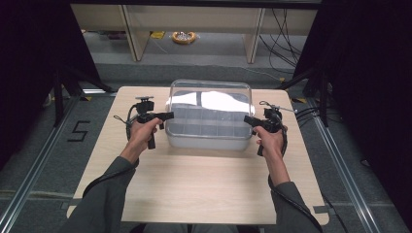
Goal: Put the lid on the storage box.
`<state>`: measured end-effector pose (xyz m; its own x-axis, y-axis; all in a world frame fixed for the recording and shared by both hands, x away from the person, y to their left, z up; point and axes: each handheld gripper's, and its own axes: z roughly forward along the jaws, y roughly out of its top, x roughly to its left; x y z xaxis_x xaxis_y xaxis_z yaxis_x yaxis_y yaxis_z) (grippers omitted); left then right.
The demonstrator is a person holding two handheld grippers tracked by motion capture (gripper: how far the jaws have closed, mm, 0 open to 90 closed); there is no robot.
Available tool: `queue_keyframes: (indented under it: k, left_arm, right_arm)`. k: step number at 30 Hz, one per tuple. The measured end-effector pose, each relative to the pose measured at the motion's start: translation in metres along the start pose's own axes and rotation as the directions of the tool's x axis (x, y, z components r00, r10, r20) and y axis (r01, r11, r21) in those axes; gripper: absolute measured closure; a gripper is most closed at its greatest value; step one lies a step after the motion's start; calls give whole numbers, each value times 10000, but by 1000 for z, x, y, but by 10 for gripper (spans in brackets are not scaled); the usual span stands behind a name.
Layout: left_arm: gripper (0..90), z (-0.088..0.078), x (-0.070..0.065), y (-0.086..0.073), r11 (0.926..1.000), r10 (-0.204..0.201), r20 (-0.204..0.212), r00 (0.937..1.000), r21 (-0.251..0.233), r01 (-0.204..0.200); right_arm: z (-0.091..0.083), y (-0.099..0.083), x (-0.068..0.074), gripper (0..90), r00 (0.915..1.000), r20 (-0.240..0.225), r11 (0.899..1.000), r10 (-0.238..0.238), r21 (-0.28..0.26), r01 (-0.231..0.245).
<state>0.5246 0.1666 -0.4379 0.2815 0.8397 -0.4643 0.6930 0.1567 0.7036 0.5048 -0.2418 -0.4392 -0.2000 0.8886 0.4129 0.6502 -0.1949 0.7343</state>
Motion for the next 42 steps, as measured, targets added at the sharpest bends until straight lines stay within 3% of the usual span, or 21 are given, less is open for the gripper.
queue_keyframes:
  k: [1,3,4,5,6,7,8,10,12,15,17,19,28,30,33,35,36,37,40,41,42]
  left_arm:
    - [642,0,0,0,10000,15,17,10000,-12,-15]
    - [639,1,1,-2,10000,12,11,10000,-70,-12]
    - [653,1,1,-2,9986,529,-369,9979,13,-529]
    - [719,1,0,-2,9924,1226,-782,9894,43,-1226]
    - [732,3,-2,-4,9944,1048,-535,9931,-63,-1053]
    - [732,5,-4,-5,9988,487,11,9988,-67,-487]
    - [732,7,-9,-7,9993,363,368,9987,9,-363]
    - [718,12,-26,-12,9938,1085,206,9939,228,-1089]
    - [708,18,-35,-15,9880,1406,284,9897,605,-1421]
    - [711,23,-40,-15,9893,1353,352,9902,497,-1369]
    - [710,22,-41,-15,9866,1503,333,9881,589,-1520]
    - [709,20,-39,-15,9859,1529,290,9878,643,-1545]
    - [706,11,-26,-14,9890,1352,167,9907,581,-1360]
    - [705,8,-23,-15,9903,1277,139,9917,542,-1283]
    - [704,4,-18,-16,9924,1142,124,9934,447,-1146]
    - [703,0,-16,-16,9912,1226,119,9924,496,-1230]
    - [701,-2,-15,-17,9913,1217,134,9925,493,-1222]
    - [701,-3,-15,-17,9925,1141,145,9934,415,-1146]
    - [701,-6,-11,-19,9914,1191,178,9927,520,-1199]
    - [701,-8,-10,-19,9917,1183,180,9928,492,-1190]
    - [699,-9,-9,-20,9925,1135,185,9934,435,-1142]
  right_arm:
    - [-1,0,3,616,9991,8,9991,414,108,-415]
    - [0,-1,3,612,9992,-8,9991,398,125,-398]
    - [0,-1,3,612,9990,-4,9989,453,153,-453]
    - [1,-2,3,611,9989,1,9989,470,66,-470]
    - [1,-2,3,607,9987,-140,9987,495,94,-494]
    - [1,-2,4,581,9977,-247,9980,631,66,-629]
    - [2,-2,4,596,9972,-234,9972,709,269,-703]
    - [6,-4,2,591,9999,-115,9999,18,153,-16]
    - [6,-4,1,595,9999,-139,9999,2,101,-1]
    - [4,-4,0,597,9998,-207,9998,66,164,-62]
    - [4,-5,-1,597,9996,-268,9999,-14,160,18]
    - [4,-5,1,598,9983,-386,9987,426,282,-415]
    - [6,-1,0,596,9998,-201,9996,-5,299,11]
    - [5,0,4,595,9976,-226,9963,651,583,-636]
    - [7,1,1,584,9999,-148,9990,29,442,-22]
    - [7,2,1,592,10000,-65,9985,-5,542,9]
    - [6,4,2,576,9983,349,9975,-477,534,458]
    - [4,5,4,587,9967,617,9969,-530,610,493]
    - [2,6,0,601,10000,-10,9961,-50,877,50]
    - [4,6,-4,597,9985,128,9963,-525,683,515]
    - [3,6,-3,593,9993,270,9973,-262,698,243]
